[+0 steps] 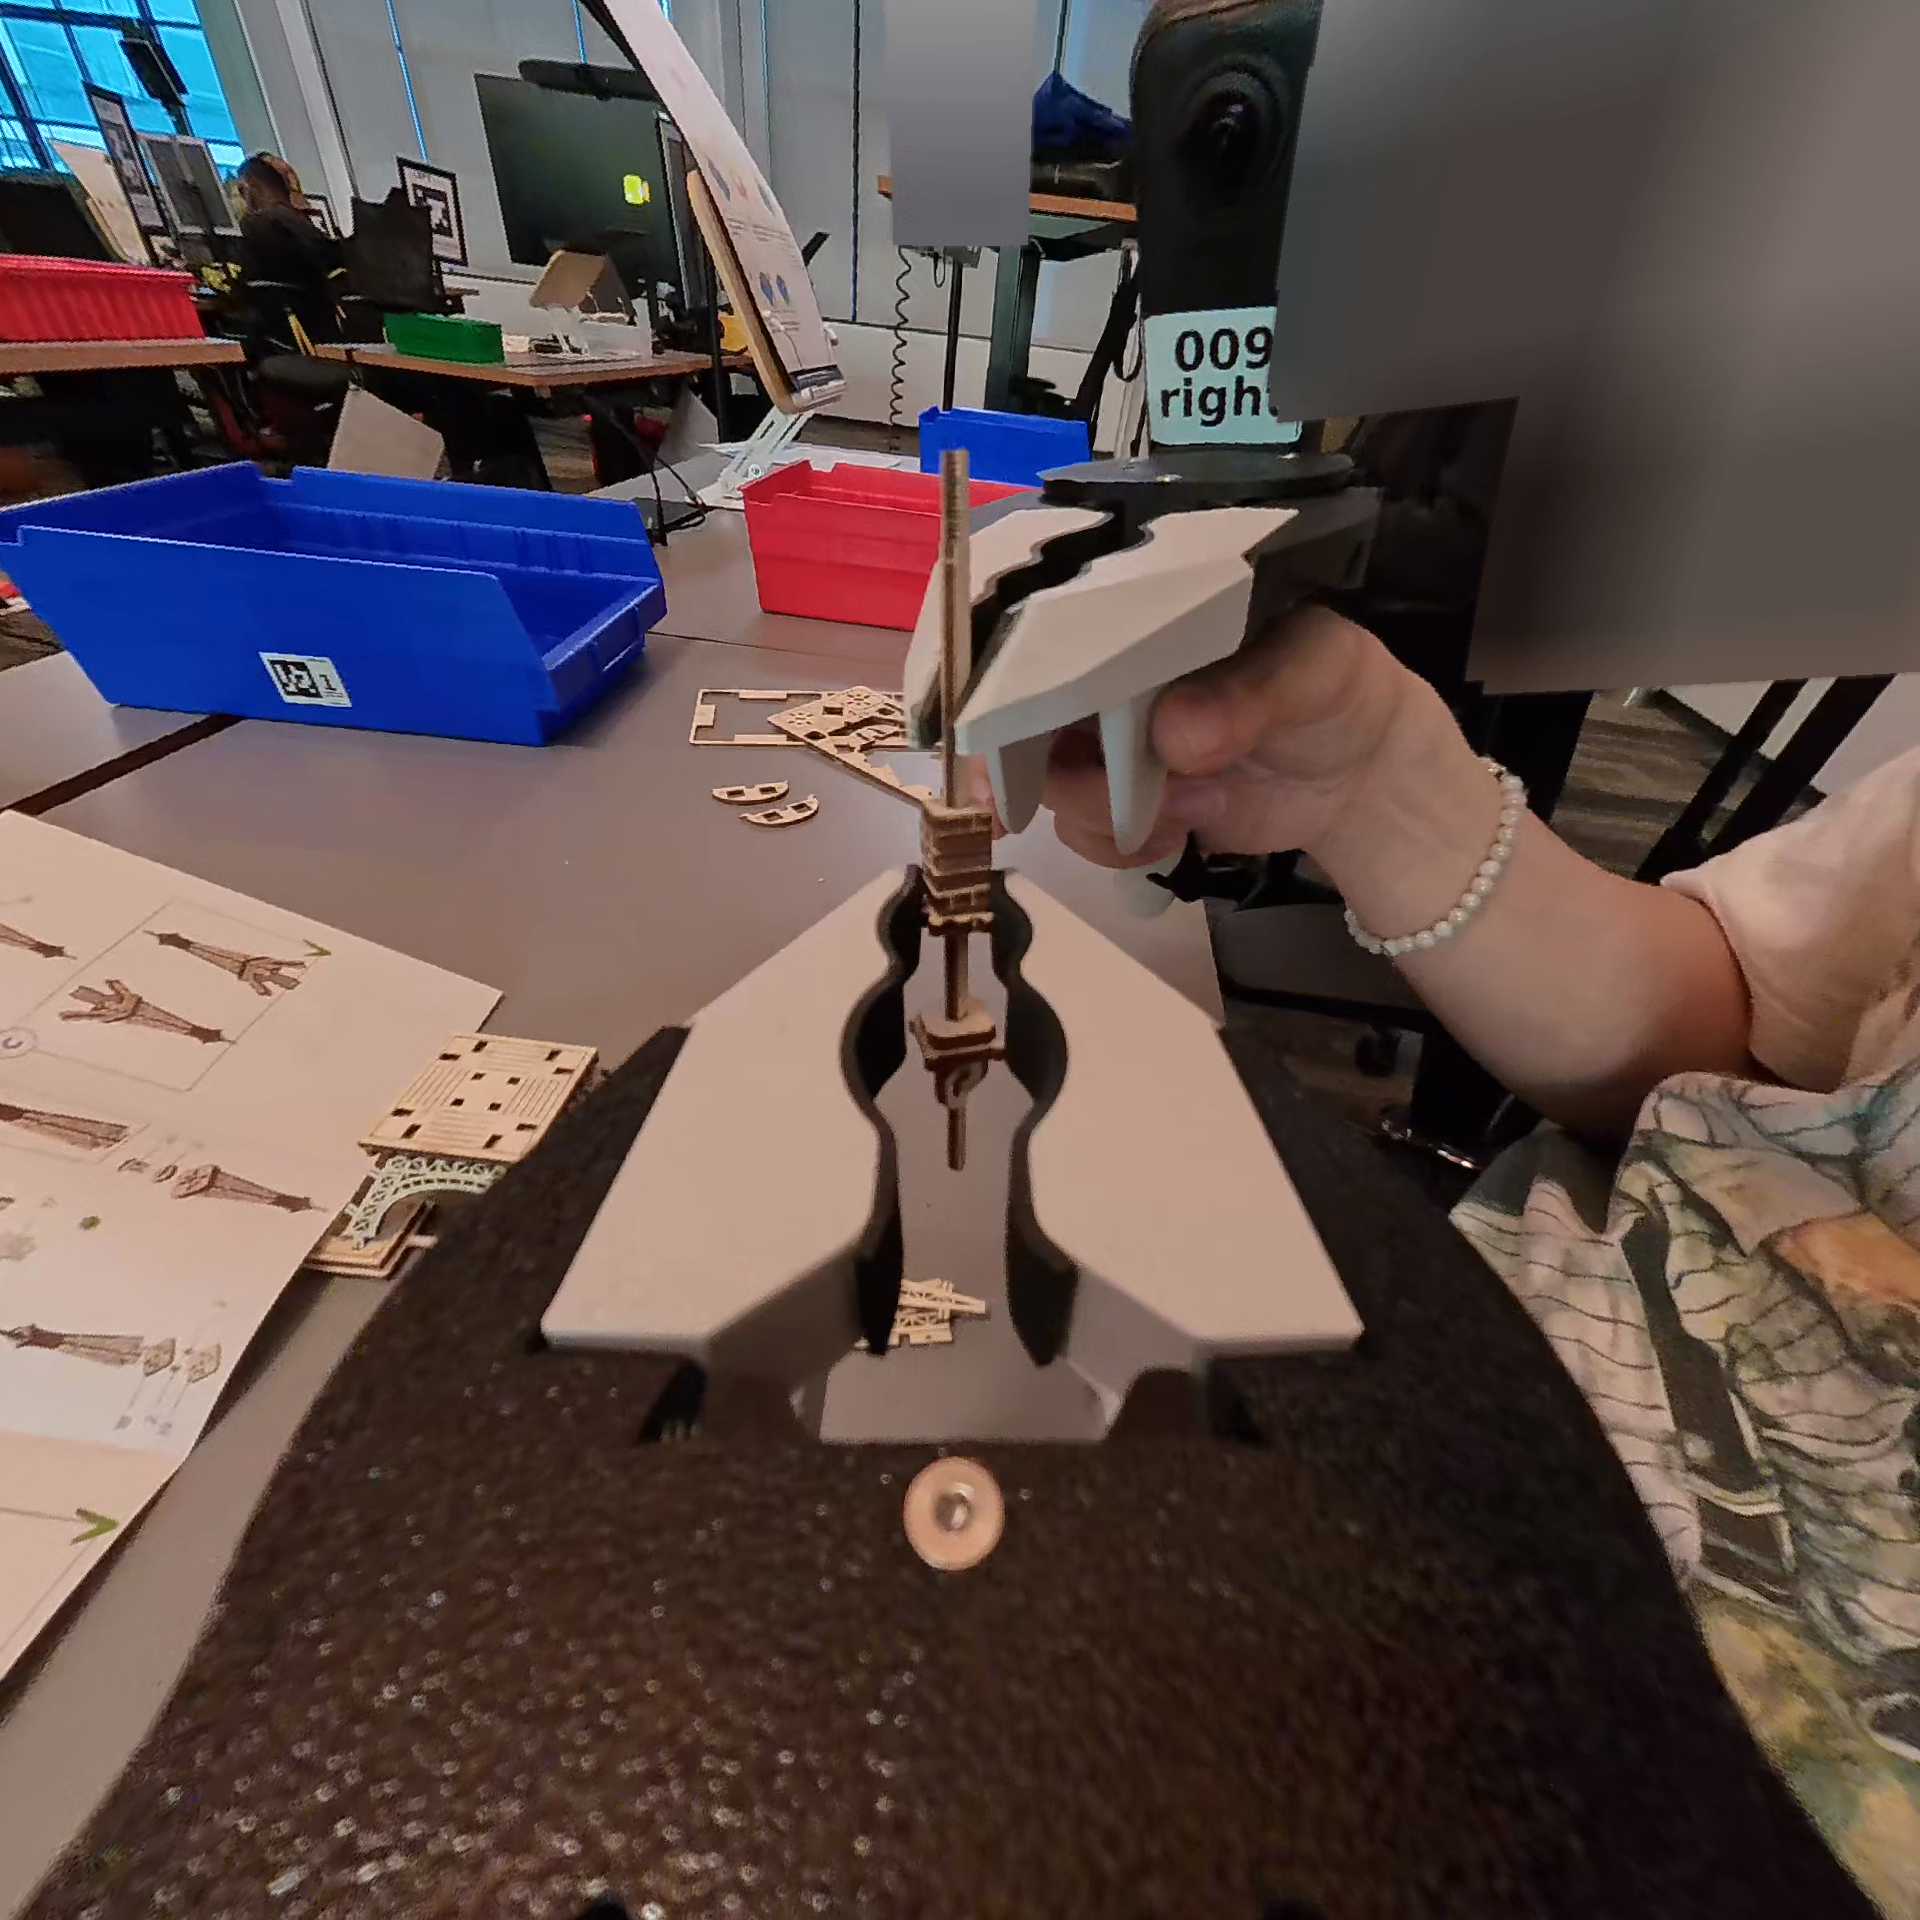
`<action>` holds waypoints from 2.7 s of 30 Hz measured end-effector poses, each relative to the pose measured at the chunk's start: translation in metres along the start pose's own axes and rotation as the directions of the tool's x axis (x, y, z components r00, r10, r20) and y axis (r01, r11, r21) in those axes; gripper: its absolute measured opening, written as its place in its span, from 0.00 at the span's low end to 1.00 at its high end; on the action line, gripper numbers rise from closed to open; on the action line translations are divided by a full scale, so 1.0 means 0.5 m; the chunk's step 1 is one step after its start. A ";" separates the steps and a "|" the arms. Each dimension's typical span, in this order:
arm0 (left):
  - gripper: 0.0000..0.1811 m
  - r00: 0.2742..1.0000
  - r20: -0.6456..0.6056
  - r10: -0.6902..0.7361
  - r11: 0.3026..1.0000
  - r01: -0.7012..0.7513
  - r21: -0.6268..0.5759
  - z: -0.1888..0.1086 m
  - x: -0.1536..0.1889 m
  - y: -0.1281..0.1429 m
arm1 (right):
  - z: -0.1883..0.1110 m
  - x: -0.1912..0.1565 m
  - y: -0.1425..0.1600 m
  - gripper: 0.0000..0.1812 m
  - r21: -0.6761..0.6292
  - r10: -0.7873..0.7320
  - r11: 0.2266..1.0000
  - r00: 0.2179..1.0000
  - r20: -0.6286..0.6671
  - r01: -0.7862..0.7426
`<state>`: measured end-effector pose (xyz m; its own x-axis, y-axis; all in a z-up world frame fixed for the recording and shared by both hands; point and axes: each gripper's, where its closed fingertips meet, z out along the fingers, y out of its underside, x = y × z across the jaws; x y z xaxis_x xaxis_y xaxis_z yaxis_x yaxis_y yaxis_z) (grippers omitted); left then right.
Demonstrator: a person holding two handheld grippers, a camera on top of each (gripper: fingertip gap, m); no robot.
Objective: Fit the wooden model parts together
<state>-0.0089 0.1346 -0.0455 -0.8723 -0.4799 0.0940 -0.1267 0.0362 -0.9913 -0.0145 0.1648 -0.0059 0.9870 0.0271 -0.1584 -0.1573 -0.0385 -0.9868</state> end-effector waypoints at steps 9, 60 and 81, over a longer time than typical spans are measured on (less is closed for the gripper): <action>0.05 0.999 -0.041 -0.027 0.999 0.028 0.036 -0.004 0.003 -0.001 | 0.000 0.000 -0.001 0.00 -0.001 -0.015 1.000 1.000 -0.013 0.015; 0.04 0.998 0.065 0.007 0.997 -0.002 -0.080 -0.009 -0.009 0.005 | 0.002 0.003 0.000 0.00 -0.040 -0.071 0.997 0.996 -0.047 0.069; 0.03 0.982 0.167 0.089 0.993 -0.075 -0.089 -0.015 -0.015 -0.022 | 0.002 0.006 0.001 0.00 -0.068 -0.101 0.993 0.991 -0.084 0.095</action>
<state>-0.0046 0.1443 -0.0344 -0.7890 -0.6143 -0.0114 -0.1025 0.1499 -0.9834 -0.0118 0.1658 -0.0068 0.9971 -0.0529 -0.0546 -0.0599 -0.1034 -0.9928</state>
